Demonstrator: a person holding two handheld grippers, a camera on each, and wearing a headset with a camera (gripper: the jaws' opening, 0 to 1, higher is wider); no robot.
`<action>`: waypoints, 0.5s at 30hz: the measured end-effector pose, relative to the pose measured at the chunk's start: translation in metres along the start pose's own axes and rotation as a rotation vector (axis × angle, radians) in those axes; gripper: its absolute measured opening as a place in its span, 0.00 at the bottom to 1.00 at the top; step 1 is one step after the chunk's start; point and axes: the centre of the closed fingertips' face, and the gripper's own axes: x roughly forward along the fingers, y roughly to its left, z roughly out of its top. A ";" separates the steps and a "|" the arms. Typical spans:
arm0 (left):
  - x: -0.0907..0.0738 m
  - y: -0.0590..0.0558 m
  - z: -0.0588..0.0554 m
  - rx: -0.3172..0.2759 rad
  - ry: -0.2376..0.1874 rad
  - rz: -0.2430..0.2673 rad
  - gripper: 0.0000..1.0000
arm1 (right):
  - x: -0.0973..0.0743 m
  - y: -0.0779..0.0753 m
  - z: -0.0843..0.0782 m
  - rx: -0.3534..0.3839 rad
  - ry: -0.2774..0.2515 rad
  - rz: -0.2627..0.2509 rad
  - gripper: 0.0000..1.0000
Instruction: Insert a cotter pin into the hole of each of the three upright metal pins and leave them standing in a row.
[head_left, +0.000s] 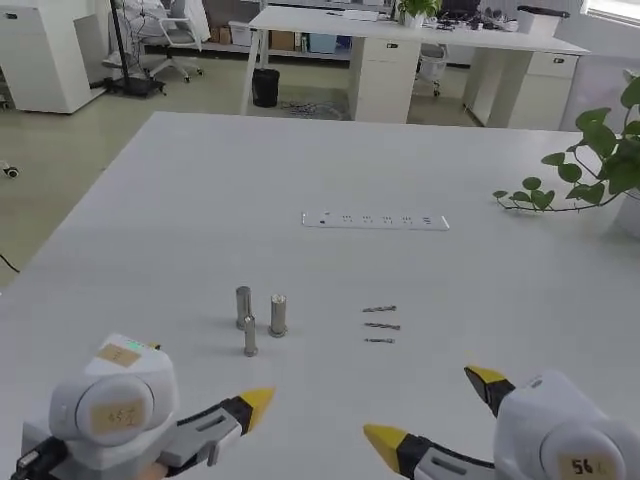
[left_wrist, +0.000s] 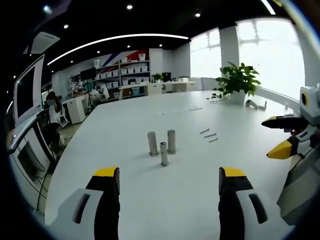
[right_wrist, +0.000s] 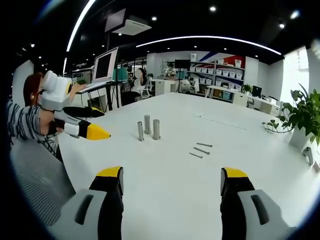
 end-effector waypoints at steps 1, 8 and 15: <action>0.000 0.000 0.000 0.001 0.001 0.001 0.80 | 0.000 0.000 0.000 0.000 -0.002 -0.002 0.78; -0.001 0.000 0.000 0.006 0.000 0.001 0.80 | 0.000 -0.001 0.001 0.001 -0.006 -0.002 0.78; -0.002 -0.001 0.000 0.010 -0.001 0.001 0.81 | 0.000 -0.002 0.001 0.007 -0.006 -0.006 0.78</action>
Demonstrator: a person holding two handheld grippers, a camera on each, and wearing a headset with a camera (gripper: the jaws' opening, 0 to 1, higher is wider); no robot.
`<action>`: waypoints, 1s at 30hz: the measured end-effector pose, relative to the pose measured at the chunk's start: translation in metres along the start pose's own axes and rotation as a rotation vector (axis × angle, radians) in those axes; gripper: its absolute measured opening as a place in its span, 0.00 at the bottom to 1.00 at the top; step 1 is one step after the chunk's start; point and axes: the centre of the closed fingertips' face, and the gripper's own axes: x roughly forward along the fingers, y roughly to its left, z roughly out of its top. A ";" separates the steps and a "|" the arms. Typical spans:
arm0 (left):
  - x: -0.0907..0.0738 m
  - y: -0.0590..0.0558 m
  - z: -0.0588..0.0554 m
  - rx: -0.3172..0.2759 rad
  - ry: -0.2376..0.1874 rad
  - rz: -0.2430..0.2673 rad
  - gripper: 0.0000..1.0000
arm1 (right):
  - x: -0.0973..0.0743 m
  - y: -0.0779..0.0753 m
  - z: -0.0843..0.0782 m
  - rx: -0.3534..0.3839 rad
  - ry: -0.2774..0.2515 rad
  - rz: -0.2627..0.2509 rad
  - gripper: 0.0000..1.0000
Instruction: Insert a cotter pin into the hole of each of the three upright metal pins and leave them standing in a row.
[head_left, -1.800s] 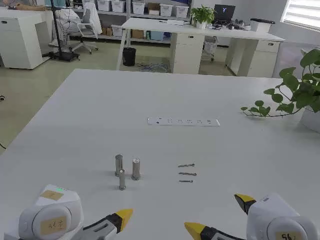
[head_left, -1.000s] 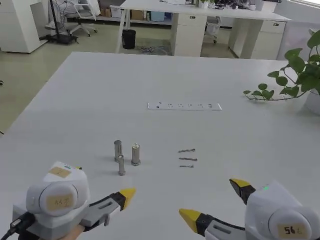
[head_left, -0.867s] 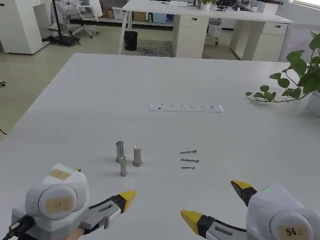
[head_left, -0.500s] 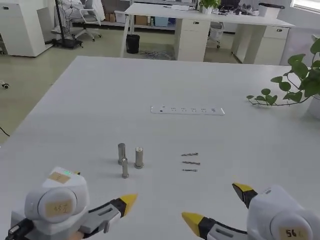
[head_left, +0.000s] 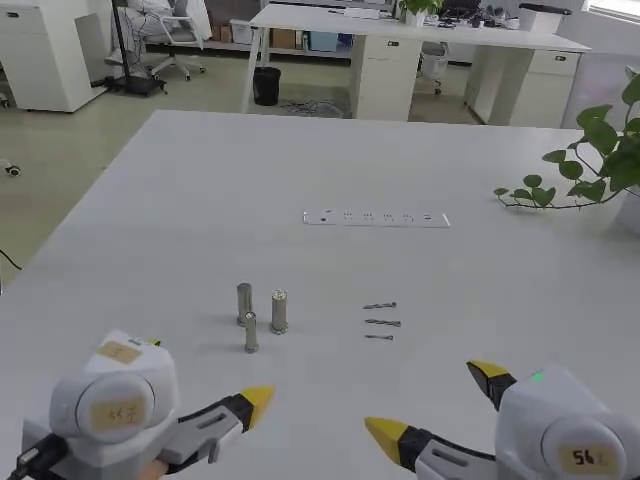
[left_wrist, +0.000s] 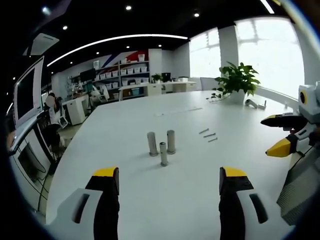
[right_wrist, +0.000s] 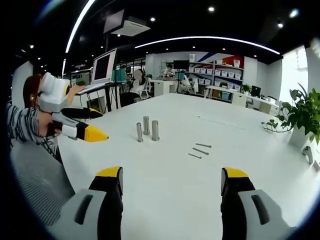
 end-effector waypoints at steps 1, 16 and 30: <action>0.000 0.000 0.000 0.000 0.000 0.000 0.81 | 0.000 0.000 0.000 0.000 -0.001 -0.001 0.79; -0.001 -0.001 0.001 0.000 -0.004 0.001 0.86 | 0.000 0.000 -0.001 0.001 0.002 -0.001 0.79; 0.002 0.001 0.009 0.024 -0.019 -0.014 0.84 | 0.001 0.000 -0.003 0.004 0.010 0.002 0.78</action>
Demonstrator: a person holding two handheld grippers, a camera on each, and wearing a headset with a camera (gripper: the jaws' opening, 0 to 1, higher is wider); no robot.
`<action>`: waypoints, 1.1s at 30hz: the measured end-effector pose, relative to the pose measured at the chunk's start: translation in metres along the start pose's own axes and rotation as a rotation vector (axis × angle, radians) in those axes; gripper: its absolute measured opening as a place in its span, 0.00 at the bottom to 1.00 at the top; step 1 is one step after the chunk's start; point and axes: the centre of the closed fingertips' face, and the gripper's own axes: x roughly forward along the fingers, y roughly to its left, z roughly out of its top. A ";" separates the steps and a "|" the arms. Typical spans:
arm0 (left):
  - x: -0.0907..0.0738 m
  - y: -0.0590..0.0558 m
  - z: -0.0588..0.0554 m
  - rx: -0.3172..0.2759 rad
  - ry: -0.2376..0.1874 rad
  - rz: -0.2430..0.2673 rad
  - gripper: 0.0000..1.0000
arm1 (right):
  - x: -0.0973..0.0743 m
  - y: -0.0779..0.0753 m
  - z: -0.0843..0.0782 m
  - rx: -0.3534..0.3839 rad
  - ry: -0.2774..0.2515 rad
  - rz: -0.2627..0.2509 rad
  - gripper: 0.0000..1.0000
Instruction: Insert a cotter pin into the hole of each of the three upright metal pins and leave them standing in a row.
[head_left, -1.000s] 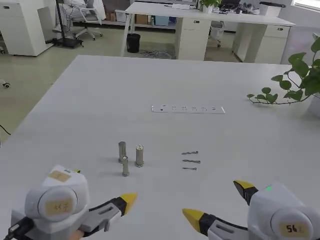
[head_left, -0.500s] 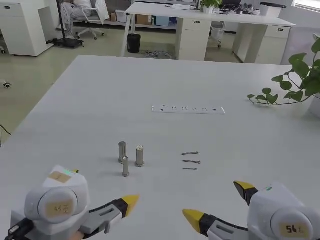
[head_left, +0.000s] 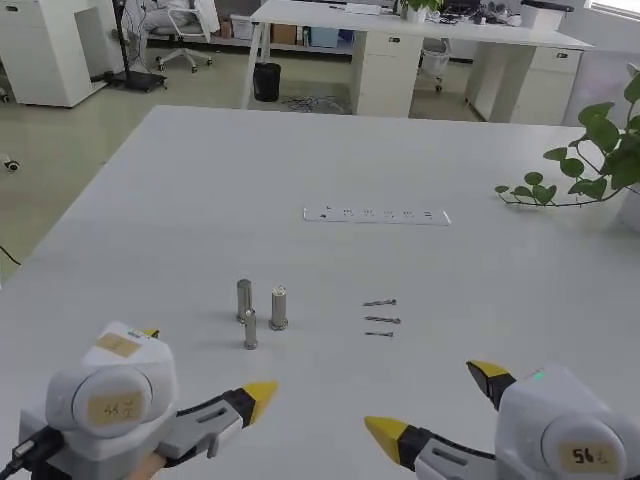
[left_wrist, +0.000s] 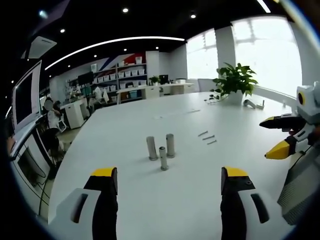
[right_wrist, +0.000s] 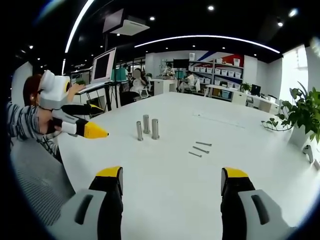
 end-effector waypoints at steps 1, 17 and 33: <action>0.002 0.001 0.001 0.001 0.000 -0.001 0.84 | 0.000 0.000 0.000 0.000 0.001 0.000 0.78; 0.039 0.011 0.006 0.028 0.005 -0.041 0.69 | 0.001 0.005 0.003 0.020 -0.018 0.024 0.76; 0.089 0.005 -0.001 0.049 0.020 -0.121 0.44 | 0.001 0.007 0.004 0.065 -0.028 0.040 0.71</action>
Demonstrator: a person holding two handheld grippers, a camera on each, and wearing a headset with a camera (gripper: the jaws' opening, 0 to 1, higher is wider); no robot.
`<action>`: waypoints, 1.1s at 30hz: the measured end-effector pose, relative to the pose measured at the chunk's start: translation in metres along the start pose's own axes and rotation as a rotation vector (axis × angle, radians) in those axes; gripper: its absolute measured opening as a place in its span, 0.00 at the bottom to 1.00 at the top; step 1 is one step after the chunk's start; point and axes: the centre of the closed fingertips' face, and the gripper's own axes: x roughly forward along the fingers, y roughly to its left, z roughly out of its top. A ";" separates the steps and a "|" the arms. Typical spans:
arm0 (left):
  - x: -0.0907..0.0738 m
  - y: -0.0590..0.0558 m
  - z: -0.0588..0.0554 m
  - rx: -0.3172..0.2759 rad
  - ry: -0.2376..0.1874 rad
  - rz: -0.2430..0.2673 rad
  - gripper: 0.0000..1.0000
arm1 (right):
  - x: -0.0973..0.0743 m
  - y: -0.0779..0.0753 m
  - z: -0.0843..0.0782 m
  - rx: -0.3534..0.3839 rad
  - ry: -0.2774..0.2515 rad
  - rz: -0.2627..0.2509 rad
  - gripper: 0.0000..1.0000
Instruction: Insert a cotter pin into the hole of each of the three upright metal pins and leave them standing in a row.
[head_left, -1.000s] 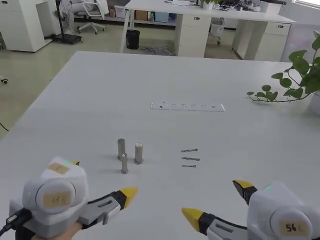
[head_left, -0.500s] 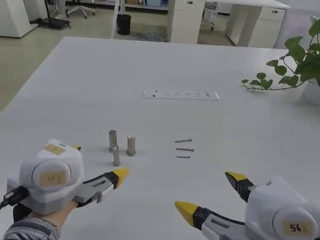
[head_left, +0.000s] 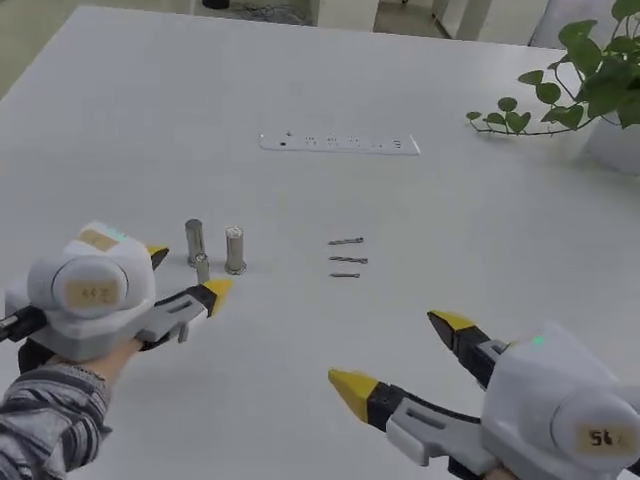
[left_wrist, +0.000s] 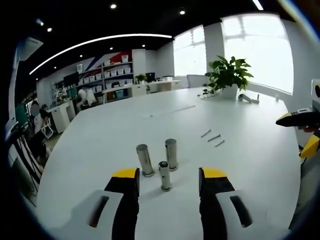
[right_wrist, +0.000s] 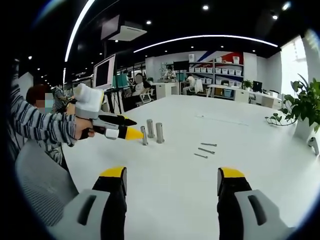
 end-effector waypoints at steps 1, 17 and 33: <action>0.002 0.000 -0.001 0.000 0.005 -0.002 0.42 | -0.001 -0.001 0.001 0.001 -0.002 -0.004 0.71; 0.021 0.005 -0.018 -0.042 0.034 -0.030 0.18 | 0.007 -0.006 0.006 -0.005 0.019 -0.003 0.67; 0.028 0.006 -0.025 -0.073 0.049 -0.041 0.05 | 0.011 -0.009 0.002 0.011 0.040 -0.020 0.65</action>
